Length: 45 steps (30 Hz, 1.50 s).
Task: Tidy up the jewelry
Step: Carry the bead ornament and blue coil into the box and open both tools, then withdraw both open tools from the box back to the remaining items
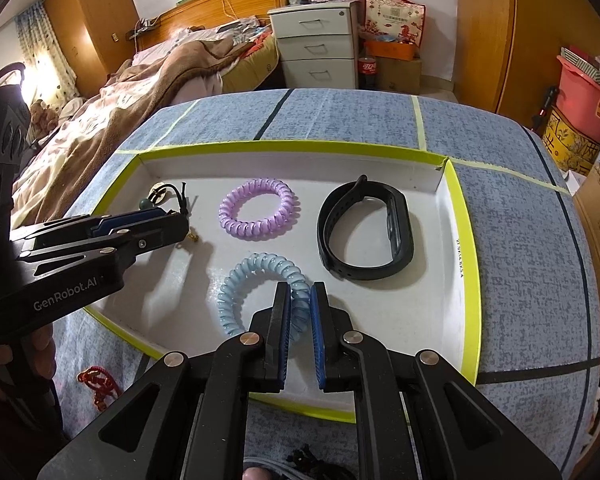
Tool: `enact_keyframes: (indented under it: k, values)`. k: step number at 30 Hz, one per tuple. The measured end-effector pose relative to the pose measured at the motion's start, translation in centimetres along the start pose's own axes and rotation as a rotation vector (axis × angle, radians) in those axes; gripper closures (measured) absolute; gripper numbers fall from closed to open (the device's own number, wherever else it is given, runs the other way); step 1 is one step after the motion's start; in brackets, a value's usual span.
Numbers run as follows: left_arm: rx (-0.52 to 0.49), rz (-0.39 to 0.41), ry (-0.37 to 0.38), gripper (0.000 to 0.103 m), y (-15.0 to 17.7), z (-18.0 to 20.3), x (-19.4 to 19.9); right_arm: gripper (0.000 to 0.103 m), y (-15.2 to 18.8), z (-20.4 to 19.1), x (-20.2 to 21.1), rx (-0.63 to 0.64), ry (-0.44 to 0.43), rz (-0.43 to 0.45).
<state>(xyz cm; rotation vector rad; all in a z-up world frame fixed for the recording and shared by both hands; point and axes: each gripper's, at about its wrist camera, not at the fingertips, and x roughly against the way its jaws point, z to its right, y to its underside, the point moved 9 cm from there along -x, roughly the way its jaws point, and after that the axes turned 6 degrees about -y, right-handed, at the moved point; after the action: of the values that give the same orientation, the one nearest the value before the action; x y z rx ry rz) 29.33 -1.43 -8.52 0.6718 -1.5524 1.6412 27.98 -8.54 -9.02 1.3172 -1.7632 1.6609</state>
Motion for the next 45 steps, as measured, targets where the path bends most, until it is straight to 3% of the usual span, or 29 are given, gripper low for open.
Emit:
enact_keyframes:
  k: [8, 22, 24, 25, 26, 33, 41, 45]
  values:
    - [0.015, -0.009, 0.0, 0.075, 0.2, -0.4, -0.1, 0.092, -0.1, 0.1, -0.1, -0.017, 0.008, 0.008]
    - [0.02, 0.022, 0.004, 0.062, 0.3, -0.4, 1.9, 0.084, -0.5, 0.1, 1.5, -0.045, -0.009, 0.055]
    - [0.022, 0.042, 0.002, 0.06, 0.5, -0.4, 2.9, 0.074, -0.4, 0.1, 2.1, -0.054, -0.017, 0.07]
    - [0.027, 0.051, 0.004, 0.059, 0.5, -0.4, 3.4, 0.058, -0.2, 0.2, 2.5, -0.057, -0.02, 0.079]
    - [0.031, 0.06, 0.008, 0.059, 0.5, -0.5, 3.9, 0.052, -0.2, 0.1, 3.0, -0.06, -0.024, 0.09]
    - [0.06, 0.126, 0.027, 0.056, 1.9, -0.9, 7.7, 0.052, 0.8, 0.0, 6.0, -0.055, -0.017, 0.125]
    - [0.071, 0.15, 0.005, 0.054, 5.1, -2.0, 10.1, 0.052, 3.5, 1.3, 9.1, -0.085, 0.0, 0.156]
    - [0.083, 0.141, -0.003, 0.054, 6.6, -2.4, 10.3, 0.052, 5.1, 1.9, 9.3, -0.065, 0.048, 0.138]
